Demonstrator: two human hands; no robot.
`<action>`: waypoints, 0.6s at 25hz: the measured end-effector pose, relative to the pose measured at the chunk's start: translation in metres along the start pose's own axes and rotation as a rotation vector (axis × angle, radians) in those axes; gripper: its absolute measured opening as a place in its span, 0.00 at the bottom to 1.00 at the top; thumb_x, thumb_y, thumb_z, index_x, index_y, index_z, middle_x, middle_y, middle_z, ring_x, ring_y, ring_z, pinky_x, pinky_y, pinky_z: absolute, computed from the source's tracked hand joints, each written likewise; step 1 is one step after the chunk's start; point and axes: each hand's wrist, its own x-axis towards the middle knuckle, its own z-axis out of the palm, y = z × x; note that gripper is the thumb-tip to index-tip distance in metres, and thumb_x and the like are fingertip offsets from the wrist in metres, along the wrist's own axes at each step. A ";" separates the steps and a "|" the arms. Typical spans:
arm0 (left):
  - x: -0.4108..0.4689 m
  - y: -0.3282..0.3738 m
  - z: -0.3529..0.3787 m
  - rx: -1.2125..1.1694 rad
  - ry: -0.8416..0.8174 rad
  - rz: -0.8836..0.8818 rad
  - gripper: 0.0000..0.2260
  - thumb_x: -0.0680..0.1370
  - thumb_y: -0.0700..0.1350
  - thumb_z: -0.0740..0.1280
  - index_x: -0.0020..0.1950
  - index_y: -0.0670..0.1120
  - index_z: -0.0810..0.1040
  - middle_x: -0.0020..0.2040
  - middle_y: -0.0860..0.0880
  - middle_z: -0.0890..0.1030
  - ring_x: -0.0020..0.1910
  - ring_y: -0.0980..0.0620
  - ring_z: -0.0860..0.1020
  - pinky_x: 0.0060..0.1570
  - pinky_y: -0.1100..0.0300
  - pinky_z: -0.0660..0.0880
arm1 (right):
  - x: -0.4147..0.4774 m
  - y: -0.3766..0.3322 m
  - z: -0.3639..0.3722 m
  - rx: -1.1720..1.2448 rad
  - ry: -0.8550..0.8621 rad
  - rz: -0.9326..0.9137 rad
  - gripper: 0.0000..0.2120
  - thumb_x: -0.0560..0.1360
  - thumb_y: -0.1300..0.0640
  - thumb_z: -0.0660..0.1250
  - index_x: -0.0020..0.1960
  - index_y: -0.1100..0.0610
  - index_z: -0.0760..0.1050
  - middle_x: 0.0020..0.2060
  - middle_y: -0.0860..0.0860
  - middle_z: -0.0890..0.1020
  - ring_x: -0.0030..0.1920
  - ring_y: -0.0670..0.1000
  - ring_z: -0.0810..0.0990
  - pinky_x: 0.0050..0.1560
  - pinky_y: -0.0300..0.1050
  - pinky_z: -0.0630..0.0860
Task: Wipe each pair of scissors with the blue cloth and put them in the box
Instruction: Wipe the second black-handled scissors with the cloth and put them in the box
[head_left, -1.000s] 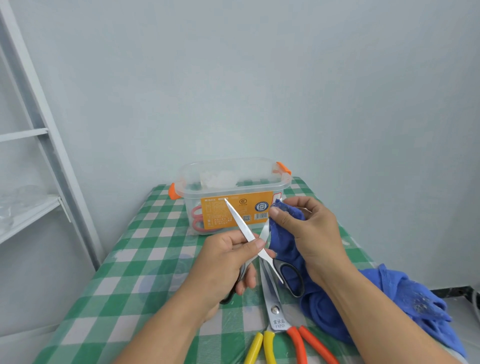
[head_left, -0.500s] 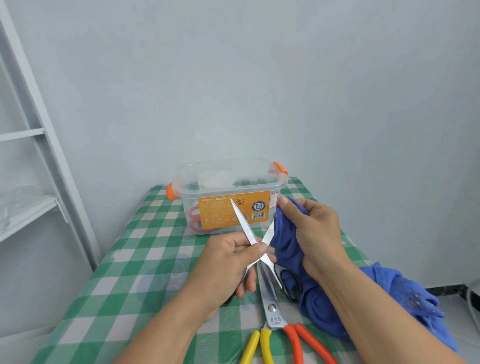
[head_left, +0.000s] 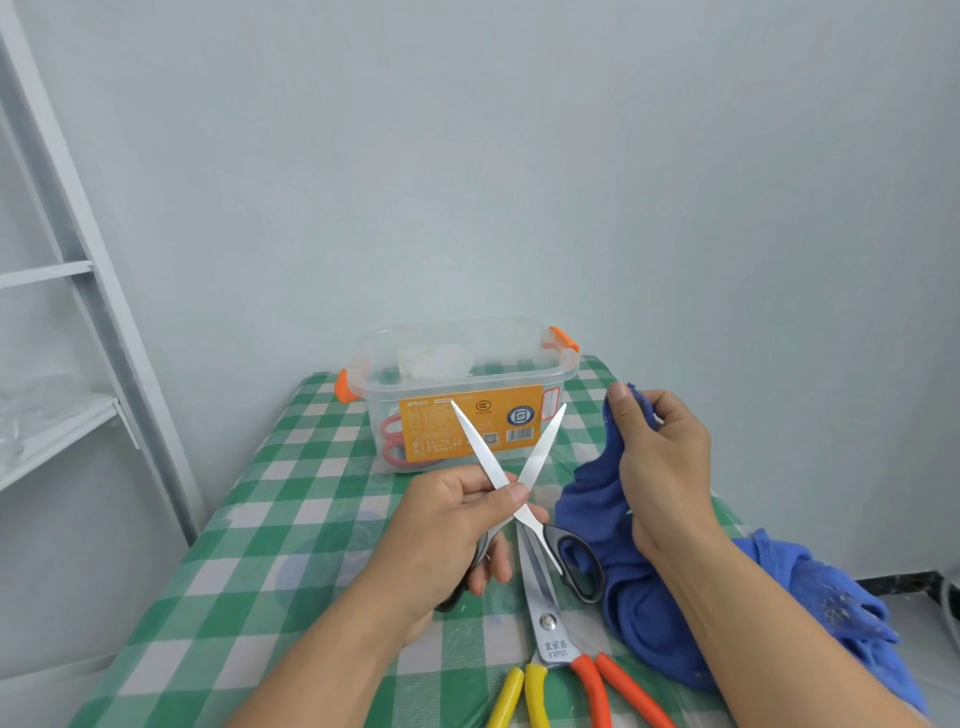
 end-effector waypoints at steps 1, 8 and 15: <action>0.000 0.000 0.000 -0.003 0.002 -0.001 0.08 0.80 0.43 0.67 0.51 0.38 0.81 0.47 0.47 0.87 0.22 0.53 0.72 0.20 0.63 0.65 | -0.001 0.000 0.001 -0.017 -0.017 0.000 0.14 0.80 0.52 0.69 0.40 0.59 0.73 0.28 0.45 0.74 0.31 0.44 0.71 0.31 0.34 0.70; 0.002 -0.001 -0.001 -0.052 0.025 -0.025 0.08 0.81 0.41 0.66 0.52 0.36 0.80 0.48 0.45 0.87 0.24 0.52 0.73 0.20 0.63 0.65 | -0.006 0.002 0.004 0.061 -0.143 0.166 0.14 0.79 0.55 0.66 0.37 0.58 0.74 0.30 0.52 0.74 0.30 0.50 0.72 0.31 0.43 0.72; 0.005 0.003 -0.013 -0.154 0.116 0.018 0.16 0.74 0.26 0.60 0.57 0.39 0.78 0.47 0.41 0.86 0.30 0.49 0.78 0.22 0.61 0.66 | -0.006 0.007 0.001 -0.371 -0.341 0.182 0.33 0.70 0.73 0.63 0.69 0.48 0.71 0.56 0.50 0.81 0.52 0.55 0.83 0.52 0.54 0.81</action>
